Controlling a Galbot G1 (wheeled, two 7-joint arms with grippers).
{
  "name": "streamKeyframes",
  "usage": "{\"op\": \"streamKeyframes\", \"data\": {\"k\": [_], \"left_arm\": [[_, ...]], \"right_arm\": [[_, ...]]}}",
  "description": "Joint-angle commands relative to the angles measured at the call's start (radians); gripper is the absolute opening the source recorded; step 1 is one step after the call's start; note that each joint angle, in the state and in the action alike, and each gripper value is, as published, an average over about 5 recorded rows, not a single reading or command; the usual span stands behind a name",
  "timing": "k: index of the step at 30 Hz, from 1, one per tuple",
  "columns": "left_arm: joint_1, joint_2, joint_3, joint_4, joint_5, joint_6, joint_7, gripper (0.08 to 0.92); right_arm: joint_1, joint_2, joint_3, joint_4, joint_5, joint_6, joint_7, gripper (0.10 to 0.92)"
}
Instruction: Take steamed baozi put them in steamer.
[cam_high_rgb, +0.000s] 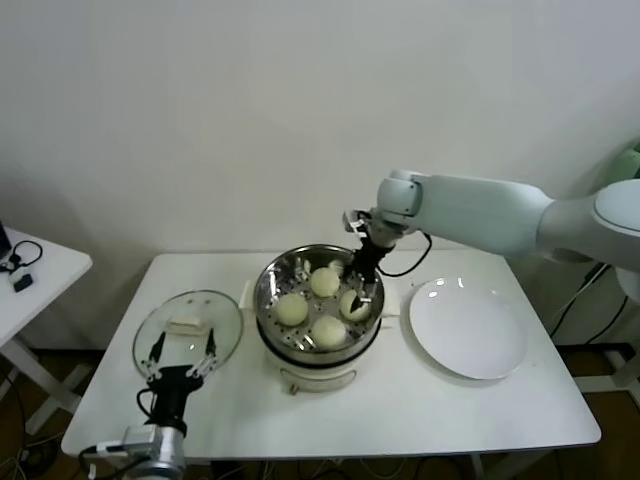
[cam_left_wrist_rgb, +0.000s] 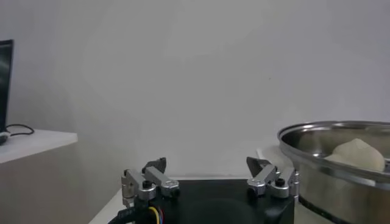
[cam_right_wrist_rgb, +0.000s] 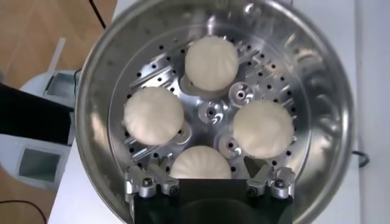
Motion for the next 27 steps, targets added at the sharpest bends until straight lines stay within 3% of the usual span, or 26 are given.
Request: {"op": "streamKeyframes", "data": {"k": [1,6,16,27], "left_arm": [[-0.007,0.0,-0.003,0.001,-0.001,0.004,-0.002,0.823],[-0.014,-0.005,-0.011,0.004,0.007,0.001,0.005,0.823],[-0.05,-0.01,-0.03,0.012,0.074,-0.033,0.053,0.823],[-0.05,-0.014,-0.035,0.009,0.102,-0.074,0.09,0.823]], "right_arm": [[0.017,-0.057,0.097,0.018,0.03,0.023,0.108,0.823],[-0.057,-0.135,0.235,0.04,-0.057,0.052,0.247,0.823],[-0.256,-0.315,0.549,0.164,-0.198,0.074,0.364,0.823],[-0.763,-0.554,1.095,0.416,-0.28,0.127,0.623,0.823]]}}
